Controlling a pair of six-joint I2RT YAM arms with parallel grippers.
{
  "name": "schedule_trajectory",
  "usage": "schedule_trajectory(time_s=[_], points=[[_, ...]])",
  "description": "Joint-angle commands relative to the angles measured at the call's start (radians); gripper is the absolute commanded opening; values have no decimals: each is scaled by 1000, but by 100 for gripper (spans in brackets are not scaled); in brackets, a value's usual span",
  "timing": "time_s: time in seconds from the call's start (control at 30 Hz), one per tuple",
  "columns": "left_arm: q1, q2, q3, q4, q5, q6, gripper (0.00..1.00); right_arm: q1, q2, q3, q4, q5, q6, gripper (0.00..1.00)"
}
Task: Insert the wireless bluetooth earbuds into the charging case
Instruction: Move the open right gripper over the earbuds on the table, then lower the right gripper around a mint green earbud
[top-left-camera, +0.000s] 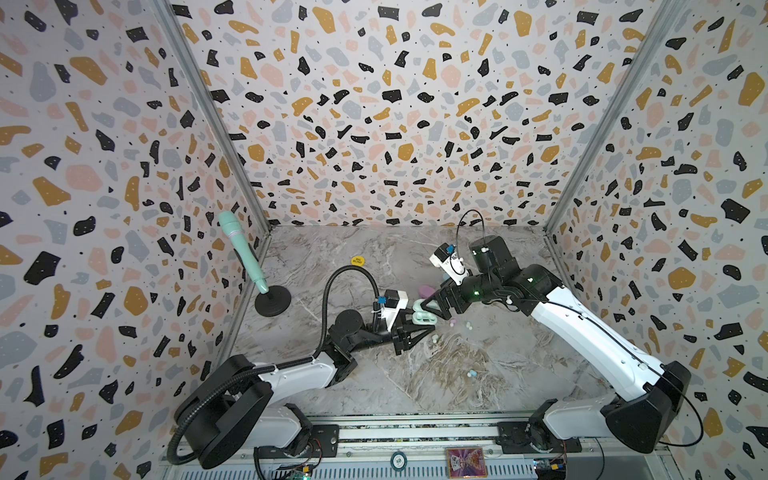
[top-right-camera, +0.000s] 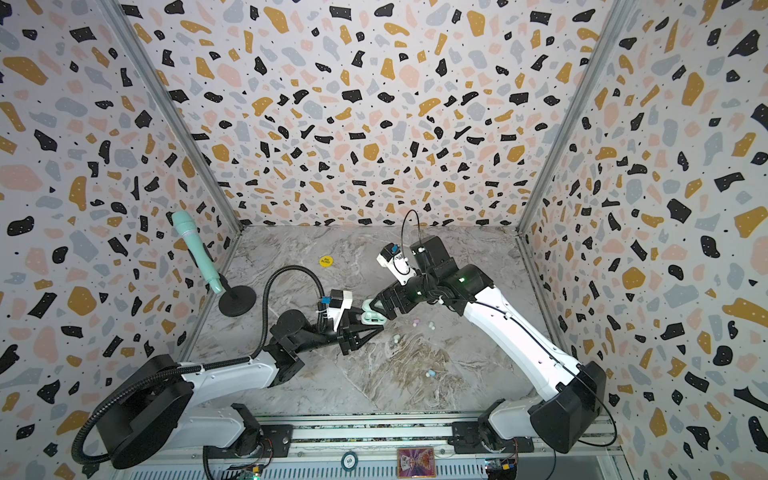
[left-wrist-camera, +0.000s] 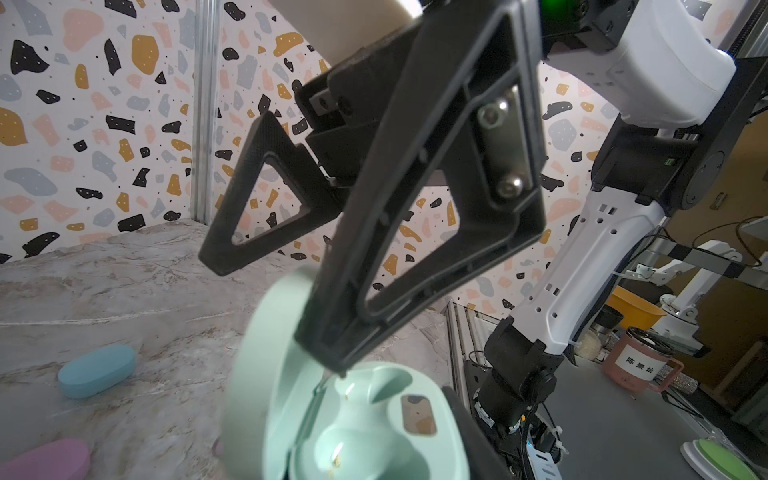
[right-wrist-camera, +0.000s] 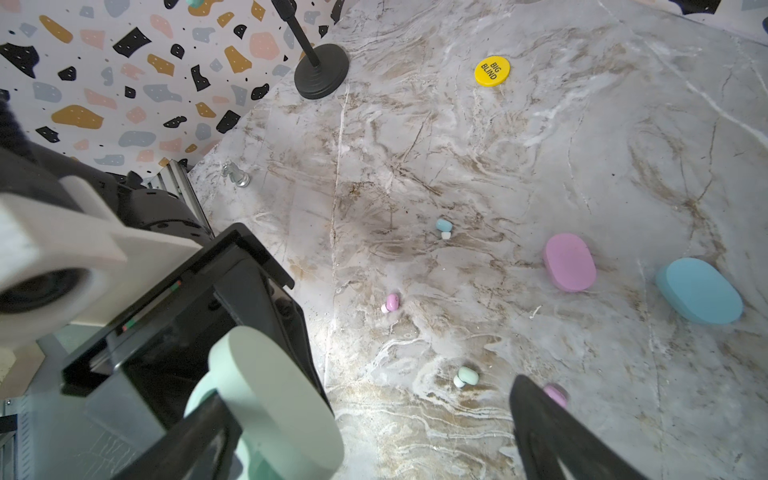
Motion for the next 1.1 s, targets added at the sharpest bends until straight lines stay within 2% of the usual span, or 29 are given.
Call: schedule_trajectory(time_s=[0.0, 0.17, 0.47, 0.77, 0.93, 1.07], points=[[-7, 3, 0, 59, 14, -5, 12, 0, -59, 42, -42, -25, 11, 99], [-4, -3, 1, 49, 5, -9, 12, -32, -105, 39, -90, -43, 40, 99], [-2, -38, -20, 21, -22, 2, 12, -192, -229, -67, -131, -54, 172, 99], [0, -73, -40, 8, -50, 10, 12, -211, -276, -345, -120, 147, 373, 100], [2, -75, -45, 10, -56, 14, 12, -210, -284, -551, 33, 175, 505, 89], [4, -75, -47, 10, -56, 17, 12, -227, -230, -591, 133, 225, 525, 81]])
